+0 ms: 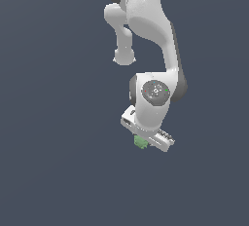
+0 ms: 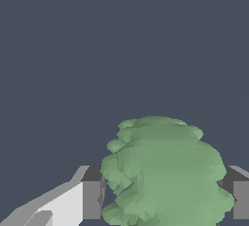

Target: Pick up the object and move it to a goal position.

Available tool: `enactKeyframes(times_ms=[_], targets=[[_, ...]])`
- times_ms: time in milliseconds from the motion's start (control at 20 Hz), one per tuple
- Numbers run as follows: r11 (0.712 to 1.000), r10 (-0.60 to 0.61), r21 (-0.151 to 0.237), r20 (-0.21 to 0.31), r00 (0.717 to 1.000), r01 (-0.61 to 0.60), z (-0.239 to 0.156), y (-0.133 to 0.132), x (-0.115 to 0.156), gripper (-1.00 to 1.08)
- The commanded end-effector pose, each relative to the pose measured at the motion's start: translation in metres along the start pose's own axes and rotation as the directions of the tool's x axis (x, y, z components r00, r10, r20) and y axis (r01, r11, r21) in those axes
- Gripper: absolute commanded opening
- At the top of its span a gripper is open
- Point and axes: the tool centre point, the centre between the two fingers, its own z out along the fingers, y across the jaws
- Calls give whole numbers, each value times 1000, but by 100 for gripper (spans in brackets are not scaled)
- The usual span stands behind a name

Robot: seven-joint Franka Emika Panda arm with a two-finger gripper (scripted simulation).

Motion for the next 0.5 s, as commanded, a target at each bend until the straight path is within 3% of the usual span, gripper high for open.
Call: enactKeyframes(times_ms=[0,450], targets=[[1000,1,0,0,1000,-1,-10,-23,-8,-100],[1000,1,0,0,1000,-1,-31,-78,-23,-100]])
